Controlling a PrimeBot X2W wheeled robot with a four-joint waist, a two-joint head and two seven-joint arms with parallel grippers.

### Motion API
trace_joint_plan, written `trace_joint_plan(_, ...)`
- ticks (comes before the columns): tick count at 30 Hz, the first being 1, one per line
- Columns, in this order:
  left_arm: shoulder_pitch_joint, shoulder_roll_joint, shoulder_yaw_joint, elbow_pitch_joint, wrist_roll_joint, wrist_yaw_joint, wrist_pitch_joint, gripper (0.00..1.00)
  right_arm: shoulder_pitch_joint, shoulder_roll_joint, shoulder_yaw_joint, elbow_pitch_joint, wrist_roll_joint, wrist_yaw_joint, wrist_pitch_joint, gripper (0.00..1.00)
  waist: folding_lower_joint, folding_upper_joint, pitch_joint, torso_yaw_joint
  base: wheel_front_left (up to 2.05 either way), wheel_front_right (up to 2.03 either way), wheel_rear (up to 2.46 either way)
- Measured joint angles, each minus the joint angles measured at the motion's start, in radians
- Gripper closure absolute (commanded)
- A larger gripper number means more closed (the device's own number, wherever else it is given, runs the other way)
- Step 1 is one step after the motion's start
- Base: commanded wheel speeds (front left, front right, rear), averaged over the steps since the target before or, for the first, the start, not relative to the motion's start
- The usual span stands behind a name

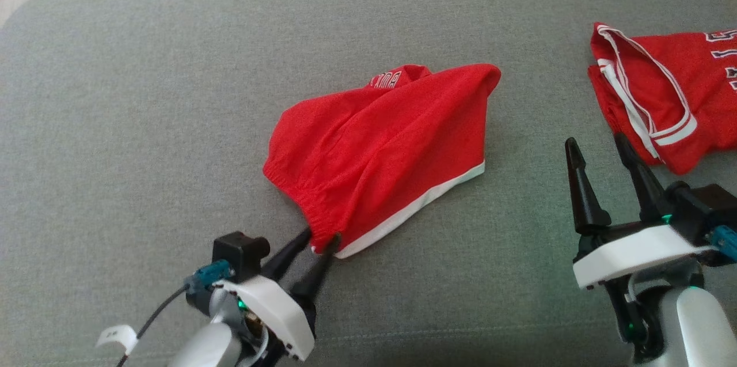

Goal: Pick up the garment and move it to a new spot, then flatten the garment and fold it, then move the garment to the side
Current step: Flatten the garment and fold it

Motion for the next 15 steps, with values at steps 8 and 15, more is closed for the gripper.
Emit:
trace_joint_plan(8,-0.046,0.007,0.046,-0.048,-0.037,-0.003,-0.072,1.00,0.000,0.004,-0.007,0.002,0.002,0.000,0.000,0.00,0.0000,0.0000,0.011,-0.002,0.00,0.00,0.00)
trace_joint_plan(15,-0.072,0.047,0.159,-0.059,-0.062,0.068,-0.091,1.00,0.000,0.009,-0.010,0.006,0.011,0.000,0.000,0.00,0.0000,0.0000,0.025,-0.005,0.00,0.00,0.00)
